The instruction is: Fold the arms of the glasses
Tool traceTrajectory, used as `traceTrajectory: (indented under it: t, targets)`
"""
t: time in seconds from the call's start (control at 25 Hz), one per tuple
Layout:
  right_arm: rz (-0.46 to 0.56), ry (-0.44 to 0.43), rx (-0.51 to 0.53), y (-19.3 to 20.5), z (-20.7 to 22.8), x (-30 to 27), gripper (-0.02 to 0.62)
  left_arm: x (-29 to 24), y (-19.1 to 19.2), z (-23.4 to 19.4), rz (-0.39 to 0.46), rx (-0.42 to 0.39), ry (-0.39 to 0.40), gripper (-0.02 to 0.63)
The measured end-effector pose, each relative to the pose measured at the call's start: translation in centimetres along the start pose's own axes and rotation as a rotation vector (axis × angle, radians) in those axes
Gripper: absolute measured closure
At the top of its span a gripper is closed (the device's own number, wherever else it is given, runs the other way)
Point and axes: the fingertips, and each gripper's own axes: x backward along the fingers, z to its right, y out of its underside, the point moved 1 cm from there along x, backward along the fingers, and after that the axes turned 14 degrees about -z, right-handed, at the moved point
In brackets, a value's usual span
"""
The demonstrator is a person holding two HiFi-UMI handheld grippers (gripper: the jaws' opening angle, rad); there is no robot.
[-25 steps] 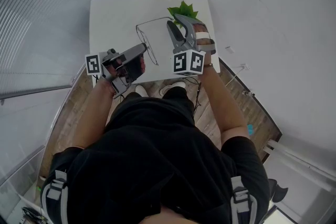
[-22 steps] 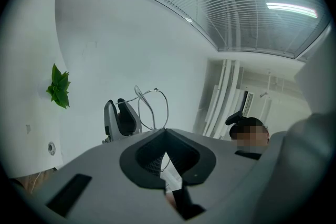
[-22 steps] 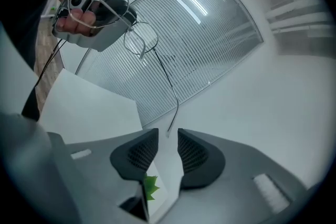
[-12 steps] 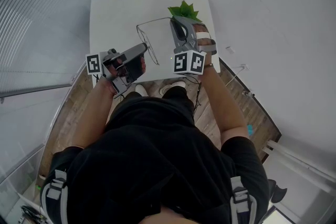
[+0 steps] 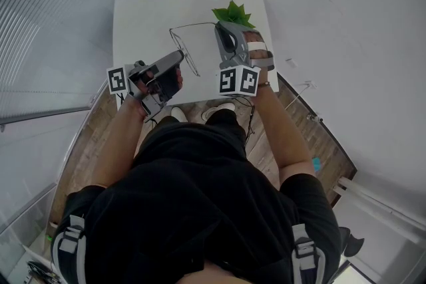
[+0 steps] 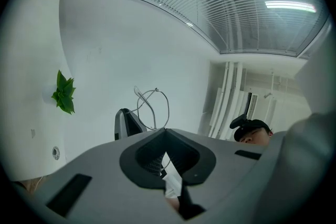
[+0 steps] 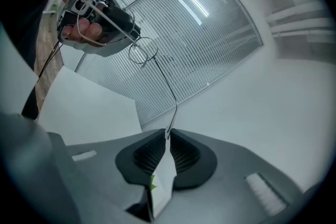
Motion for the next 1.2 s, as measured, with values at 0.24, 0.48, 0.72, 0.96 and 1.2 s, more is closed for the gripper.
traceTrajectory:
  t: [0.24, 0.48, 0.72, 0.96, 1.2]
  targets:
    - [0.009, 0.007, 0.006, -0.4, 0.0, 0.9, 0.558, 0.4, -0.4, -0.1, 0.021, -0.01, -0.015, 0.597]
    - [0.021, 0.01, -0.002, -0.8, 0.1, 1.7, 0.558, 0.3, -0.7, 0.2, 0.026, -0.021, -0.015, 0.597]
    - [0.032, 0.006, -0.015, -1.1, -0.1, 2.6, 0.558, 0.2, -0.8, 0.3, 0.035, -0.028, -0.019, 0.597]
    - [0.044, -0.002, -0.023, -1.5, -0.3, 3.6, 0.558, 0.1, -1.0, 0.7, 0.046, -0.034, -0.028, 0.597]
    - [0.062, -0.009, -0.017, -2.3, -0.7, 4.7, 0.558, 0.4, -1.2, 0.7, 0.068, -0.039, -0.042, 0.597]
